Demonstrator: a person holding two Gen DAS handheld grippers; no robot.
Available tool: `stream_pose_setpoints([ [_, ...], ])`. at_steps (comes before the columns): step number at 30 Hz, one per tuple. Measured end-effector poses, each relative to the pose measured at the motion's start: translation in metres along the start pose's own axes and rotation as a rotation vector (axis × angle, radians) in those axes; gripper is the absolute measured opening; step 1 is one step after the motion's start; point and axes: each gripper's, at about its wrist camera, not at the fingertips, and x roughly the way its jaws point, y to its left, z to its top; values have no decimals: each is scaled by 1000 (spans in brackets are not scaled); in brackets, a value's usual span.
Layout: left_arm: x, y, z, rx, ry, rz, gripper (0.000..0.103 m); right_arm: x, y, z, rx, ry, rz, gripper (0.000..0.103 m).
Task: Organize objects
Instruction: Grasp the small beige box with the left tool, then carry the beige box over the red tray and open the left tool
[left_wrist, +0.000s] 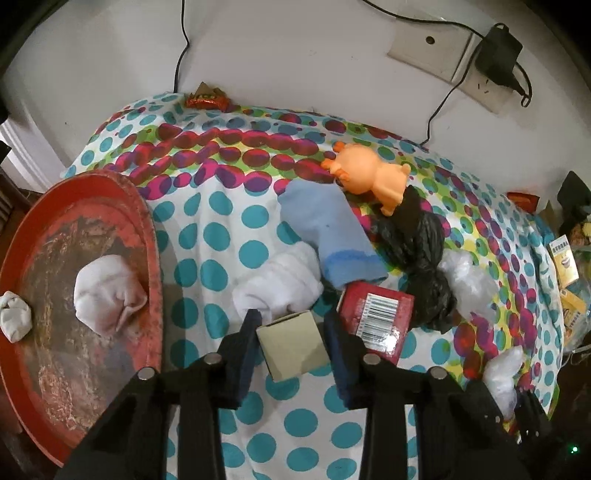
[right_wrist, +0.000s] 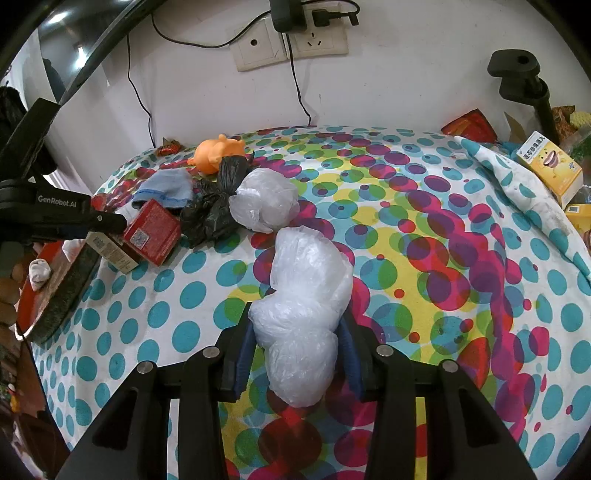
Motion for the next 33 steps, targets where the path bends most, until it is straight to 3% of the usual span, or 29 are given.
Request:
stream_pose_setpoints([
  [20, -58, 5, -22, 148, -51, -19, 35, 3, 5, 1, -15, 3, -24, 41],
  [33, -97, 78, -28, 105, -86, 67, 35, 6, 9, 2, -20, 5, -35, 41],
])
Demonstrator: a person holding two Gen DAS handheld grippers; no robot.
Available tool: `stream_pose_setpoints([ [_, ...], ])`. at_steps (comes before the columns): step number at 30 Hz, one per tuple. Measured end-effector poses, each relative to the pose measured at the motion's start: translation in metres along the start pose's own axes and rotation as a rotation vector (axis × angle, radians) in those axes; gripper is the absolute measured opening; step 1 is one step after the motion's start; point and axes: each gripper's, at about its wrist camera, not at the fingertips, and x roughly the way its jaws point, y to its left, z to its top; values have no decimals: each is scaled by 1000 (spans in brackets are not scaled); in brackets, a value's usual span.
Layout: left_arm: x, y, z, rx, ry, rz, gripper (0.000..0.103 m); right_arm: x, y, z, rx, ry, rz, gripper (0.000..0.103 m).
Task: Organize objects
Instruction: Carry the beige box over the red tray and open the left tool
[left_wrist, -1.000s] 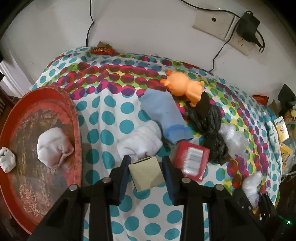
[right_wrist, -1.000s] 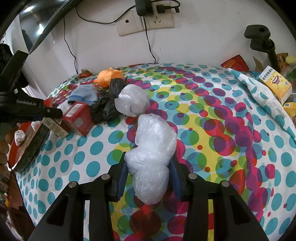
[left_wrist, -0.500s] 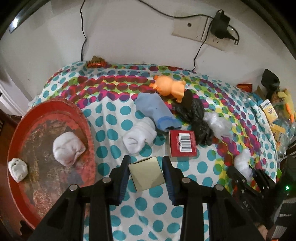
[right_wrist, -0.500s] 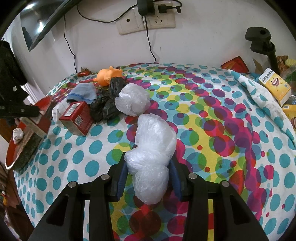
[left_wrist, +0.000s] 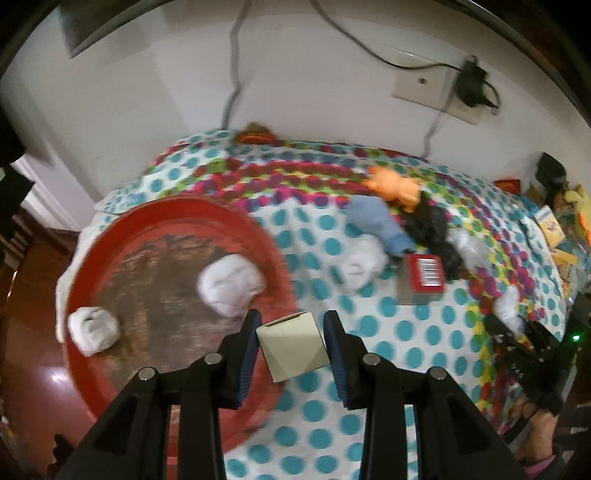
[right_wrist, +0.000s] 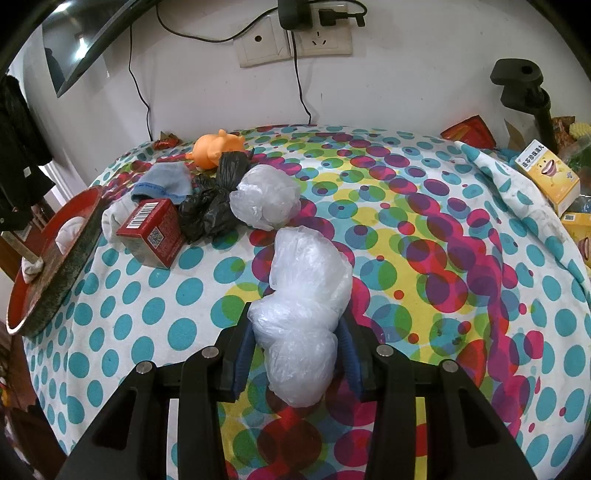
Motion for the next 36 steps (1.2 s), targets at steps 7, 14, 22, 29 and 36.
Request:
stream_pose_setpoints([
  [7, -4, 55, -5, -68, 10, 56, 35, 1, 2, 0, -6, 1, -8, 41],
  [14, 2, 106, -17, -124, 33, 129, 35, 3, 4, 1, -10, 3, -16, 41],
  [22, 13, 165, -35, -205, 80, 191, 35, 4, 5, 1, -13, 4, -22, 41],
  [29, 23, 200, -45, -247, 108, 230, 35, 6, 7, 2, -16, 5, -28, 41],
  [36, 37, 226, -49, -283, 124, 251, 35, 6, 4, 2, -21, 6, -35, 41],
])
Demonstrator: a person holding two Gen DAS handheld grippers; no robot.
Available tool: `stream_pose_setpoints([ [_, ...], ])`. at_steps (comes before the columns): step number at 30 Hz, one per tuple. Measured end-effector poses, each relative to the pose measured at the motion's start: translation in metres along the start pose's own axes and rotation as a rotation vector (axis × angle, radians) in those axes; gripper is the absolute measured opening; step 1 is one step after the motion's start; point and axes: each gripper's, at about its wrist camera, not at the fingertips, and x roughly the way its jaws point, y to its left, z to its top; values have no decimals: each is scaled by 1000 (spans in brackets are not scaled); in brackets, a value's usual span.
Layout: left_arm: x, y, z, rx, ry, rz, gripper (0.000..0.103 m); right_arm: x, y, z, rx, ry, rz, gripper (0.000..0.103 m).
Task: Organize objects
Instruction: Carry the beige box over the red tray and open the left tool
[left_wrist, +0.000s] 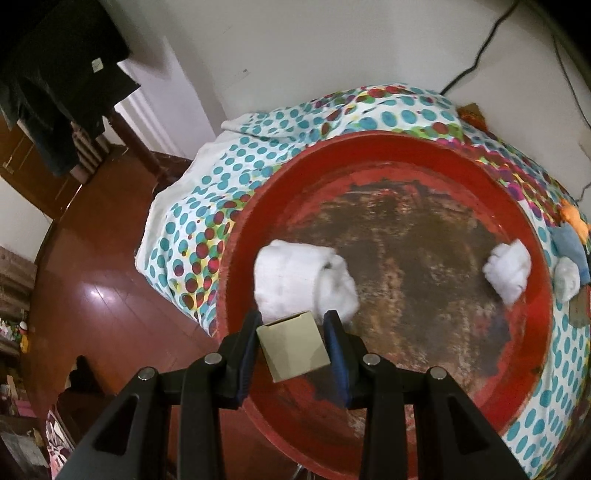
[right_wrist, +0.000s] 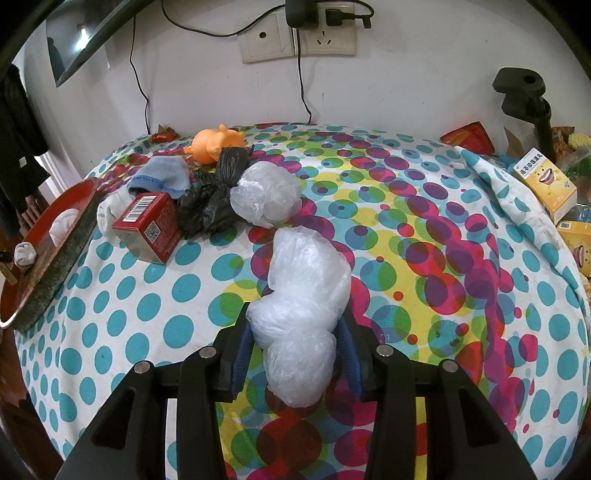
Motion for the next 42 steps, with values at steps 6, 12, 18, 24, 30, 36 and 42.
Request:
stream_pose_setpoints([
  [6, 7, 7, 8, -15, -40, 9, 35, 2, 5, 1, 1, 0, -2, 41],
  [12, 5, 5, 12, -2, -65, 4, 35, 3, 4, 1, -5, 2, -9, 41],
  [18, -6, 6, 12, -10, -93, -5, 38, 3, 0, -2, -17, 4, -20, 42],
  [24, -40, -12, -10, 56, -154, 21, 42, 6, 7, 0, -10, 3, -16, 42],
  [30, -73, -43, -59, 105, -225, -43, 42, 4, 1, -4, 8, -3, -19, 36],
  [36, -80, -73, -102, 136, -256, -87, 42, 0, -8, -7, 13, -12, -38, 35],
  [42, -69, -84, -118, 191, -264, -44, 42, -4, -20, -10, -4, -15, -89, 35],
])
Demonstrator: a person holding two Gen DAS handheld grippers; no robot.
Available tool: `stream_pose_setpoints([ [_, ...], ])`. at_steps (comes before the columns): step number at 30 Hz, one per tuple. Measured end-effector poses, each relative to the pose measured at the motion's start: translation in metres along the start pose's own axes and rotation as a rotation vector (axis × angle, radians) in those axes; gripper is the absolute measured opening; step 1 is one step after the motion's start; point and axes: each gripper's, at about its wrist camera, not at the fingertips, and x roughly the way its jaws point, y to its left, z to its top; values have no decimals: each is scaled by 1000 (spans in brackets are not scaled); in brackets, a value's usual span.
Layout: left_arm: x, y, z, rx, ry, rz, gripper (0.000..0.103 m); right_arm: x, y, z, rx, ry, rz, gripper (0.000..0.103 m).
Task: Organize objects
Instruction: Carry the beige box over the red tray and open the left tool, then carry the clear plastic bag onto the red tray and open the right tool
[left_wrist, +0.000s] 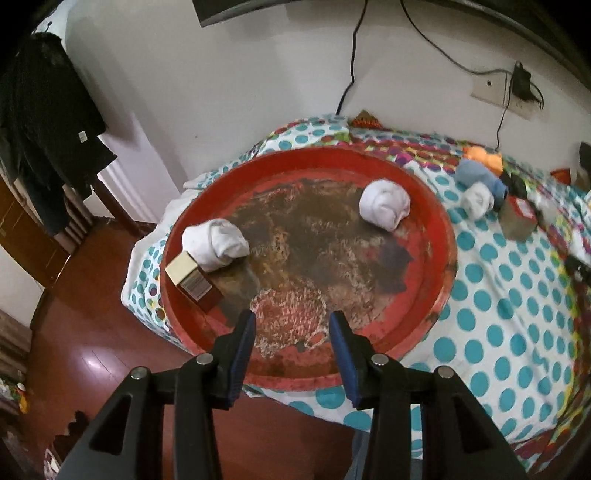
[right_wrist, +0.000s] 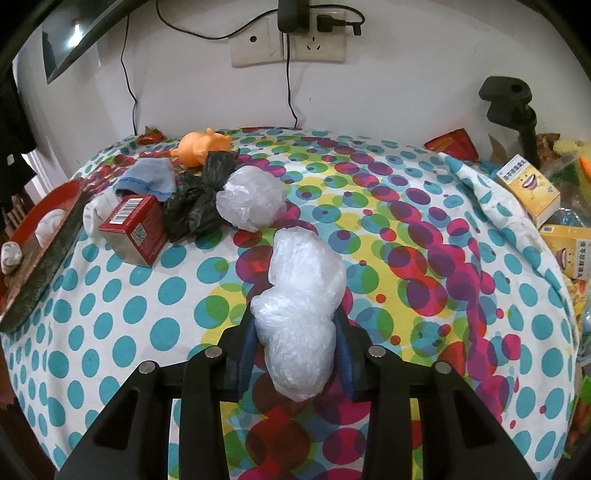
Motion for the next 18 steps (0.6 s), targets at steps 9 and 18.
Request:
stream_pose_setpoints([
  [9, 4, 28, 0, -44, 11, 4, 42, -5, -13, -6, -20, 10, -80, 35],
  [18, 12, 53, -1, -87, 37, 6, 42, -34, 25, -7, -60, -9, -36, 35],
])
